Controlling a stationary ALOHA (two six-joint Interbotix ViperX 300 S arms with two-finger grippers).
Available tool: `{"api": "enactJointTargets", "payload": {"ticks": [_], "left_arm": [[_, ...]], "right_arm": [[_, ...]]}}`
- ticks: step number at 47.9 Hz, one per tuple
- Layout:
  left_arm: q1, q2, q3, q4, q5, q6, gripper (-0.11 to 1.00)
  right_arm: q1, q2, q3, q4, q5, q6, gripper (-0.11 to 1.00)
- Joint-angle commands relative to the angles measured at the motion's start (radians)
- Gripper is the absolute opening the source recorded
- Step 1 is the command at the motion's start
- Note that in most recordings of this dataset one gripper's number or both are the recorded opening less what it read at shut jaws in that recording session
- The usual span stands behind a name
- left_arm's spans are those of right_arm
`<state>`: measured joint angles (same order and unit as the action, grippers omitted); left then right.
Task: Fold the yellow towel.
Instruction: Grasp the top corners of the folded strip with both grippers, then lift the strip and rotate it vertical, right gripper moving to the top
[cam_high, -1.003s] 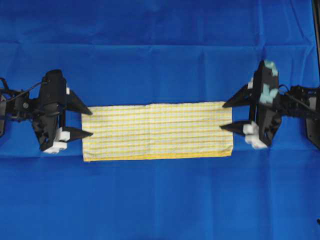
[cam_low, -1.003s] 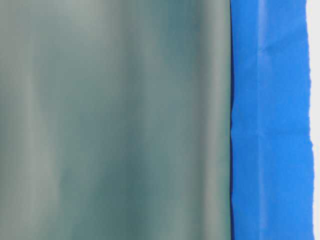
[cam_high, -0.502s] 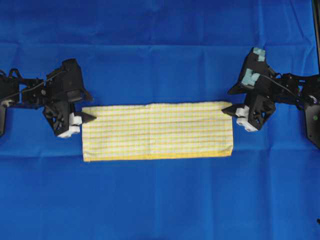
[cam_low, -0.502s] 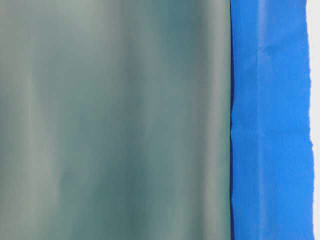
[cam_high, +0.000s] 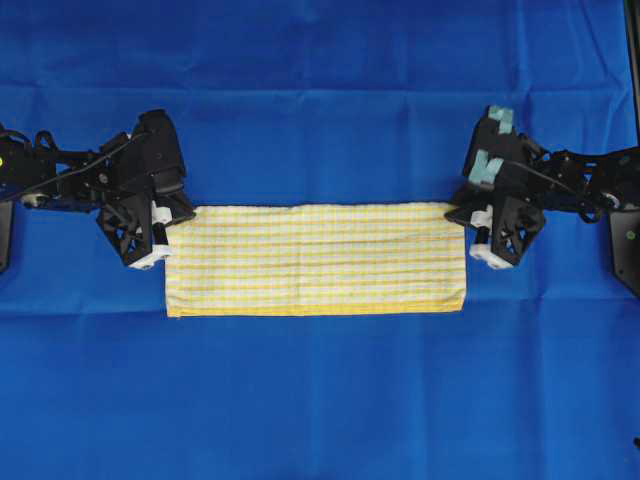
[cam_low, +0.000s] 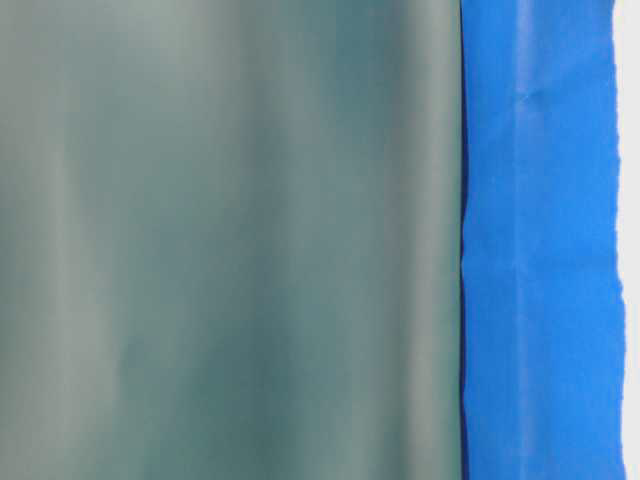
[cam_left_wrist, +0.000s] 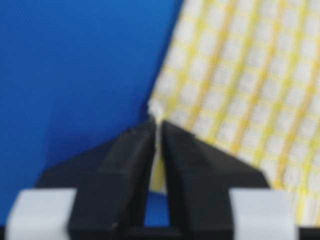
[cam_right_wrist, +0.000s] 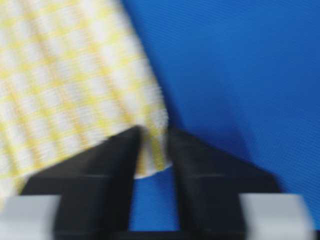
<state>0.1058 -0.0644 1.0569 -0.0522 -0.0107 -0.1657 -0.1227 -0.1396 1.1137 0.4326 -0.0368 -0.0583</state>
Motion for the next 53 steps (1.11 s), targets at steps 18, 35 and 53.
{"api": "enactJointTargets", "payload": {"ticks": [18, 35, 53], "left_arm": [[-0.026, -0.103, -0.043, -0.003, 0.132, 0.0, 0.02], [-0.129, -0.302, -0.114, -0.002, 0.229, 0.005, 0.02], [-0.212, -0.451, -0.072, -0.002, 0.233, -0.003, 0.02]], "right_arm": [[0.018, -0.103, -0.025, -0.006, 0.035, -0.006, 0.05], [0.014, -0.339, -0.038, -0.011, 0.095, -0.006, 0.05], [0.015, -0.43, -0.057, -0.021, 0.149, -0.006, 0.05]]}}
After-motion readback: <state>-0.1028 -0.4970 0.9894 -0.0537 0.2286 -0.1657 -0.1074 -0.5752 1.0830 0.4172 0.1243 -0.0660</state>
